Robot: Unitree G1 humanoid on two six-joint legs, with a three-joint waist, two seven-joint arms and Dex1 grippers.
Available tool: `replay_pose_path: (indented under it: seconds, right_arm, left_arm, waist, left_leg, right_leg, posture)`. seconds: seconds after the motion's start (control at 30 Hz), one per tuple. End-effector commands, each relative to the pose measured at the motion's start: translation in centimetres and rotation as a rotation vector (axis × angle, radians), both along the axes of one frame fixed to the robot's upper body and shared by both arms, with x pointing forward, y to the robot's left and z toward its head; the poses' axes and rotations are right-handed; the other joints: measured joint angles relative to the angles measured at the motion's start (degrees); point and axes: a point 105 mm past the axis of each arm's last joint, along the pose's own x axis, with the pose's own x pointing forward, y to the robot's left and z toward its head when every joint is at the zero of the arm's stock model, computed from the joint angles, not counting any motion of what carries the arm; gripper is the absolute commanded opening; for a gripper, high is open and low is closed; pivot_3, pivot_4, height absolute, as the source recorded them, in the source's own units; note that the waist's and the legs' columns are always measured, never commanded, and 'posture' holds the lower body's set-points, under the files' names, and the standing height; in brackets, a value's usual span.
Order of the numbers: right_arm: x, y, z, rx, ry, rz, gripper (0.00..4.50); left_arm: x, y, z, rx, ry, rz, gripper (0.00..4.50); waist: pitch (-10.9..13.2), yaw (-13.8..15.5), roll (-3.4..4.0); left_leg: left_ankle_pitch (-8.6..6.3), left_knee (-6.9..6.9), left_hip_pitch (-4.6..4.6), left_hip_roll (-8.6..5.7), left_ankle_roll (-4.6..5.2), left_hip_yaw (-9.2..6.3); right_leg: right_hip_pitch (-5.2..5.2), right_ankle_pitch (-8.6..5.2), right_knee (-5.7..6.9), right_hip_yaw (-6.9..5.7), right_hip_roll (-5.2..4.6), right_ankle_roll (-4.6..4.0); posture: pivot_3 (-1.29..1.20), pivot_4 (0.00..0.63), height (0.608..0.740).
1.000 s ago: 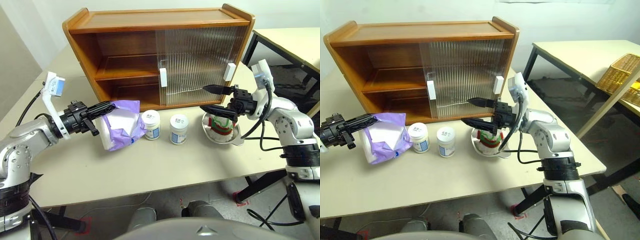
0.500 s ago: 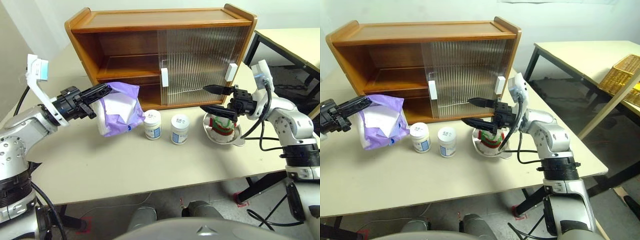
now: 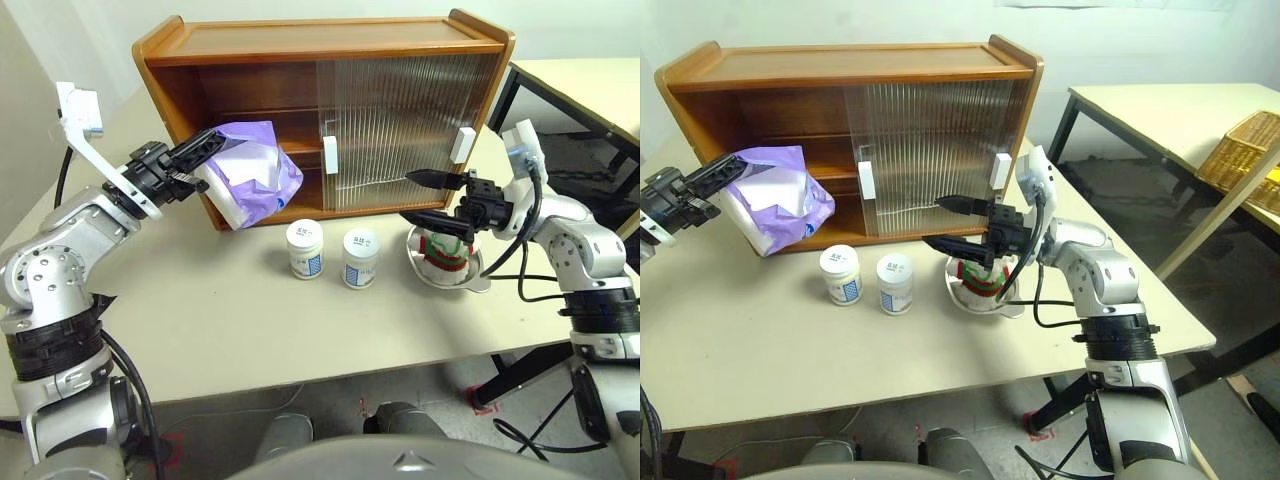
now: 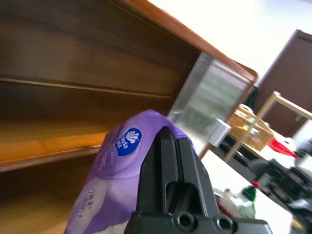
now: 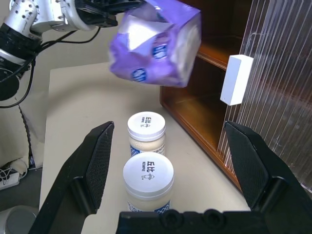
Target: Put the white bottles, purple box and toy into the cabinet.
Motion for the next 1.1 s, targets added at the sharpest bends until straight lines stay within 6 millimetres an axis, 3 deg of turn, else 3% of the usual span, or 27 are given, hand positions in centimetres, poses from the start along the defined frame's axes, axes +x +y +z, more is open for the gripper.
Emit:
replay_pose_path:
  seconds: [0.03,0.3,0.6,1.1]
  right_arm:
    - [0.0,0.1,-0.2,-0.019,-0.003,-0.001,4.50]
    - [0.0,0.1,-0.2,-0.021,0.000,0.000,4.50]
    - [-0.1,0.1,-0.2,-0.021,-0.001,0.003,4.50]
    - [-0.3,0.3,-0.1,-0.013,-0.004,0.002,4.50]
  left_arm:
    - [1.1,0.2,0.6,-0.048,-0.032,0.062,0.03]
    - [2.9,0.6,1.6,-0.194,-0.093,0.160,0.03]
    - [5.1,2.3,1.1,-0.333,-0.123,0.390,0.03]
    - [8.4,-0.3,-2.7,-0.477,-0.036,0.499,0.03]
  waist:
    - [0.1,0.0,-0.14]
    - [0.3,0.1,-0.35]
    - [0.4,0.2,-0.57]
    - [0.6,0.4,-0.87]
  left_leg:
    - [0.00,0.00,0.10,-0.01,0.00,0.00]
    - [-0.01,-0.01,0.51,-0.12,0.00,0.02]
    - [-0.02,-0.01,0.52,-0.18,0.01,0.02]
    - [-0.05,0.10,0.53,-0.86,0.06,0.07]
  right_leg:
    - [0.10,-0.01,0.00,0.01,0.00,0.01]
    - [0.66,-0.11,-0.11,0.08,0.14,0.17]
    - [0.73,-0.20,-0.14,0.03,0.16,0.34]
    - [0.92,-0.37,-0.18,0.02,-0.24,0.96]
  posture:
    - [-0.02,0.000,0.740]
    - [-0.03,0.000,0.740]
    - [-0.03,0.000,0.740]
    - [-0.04,0.000,0.740]
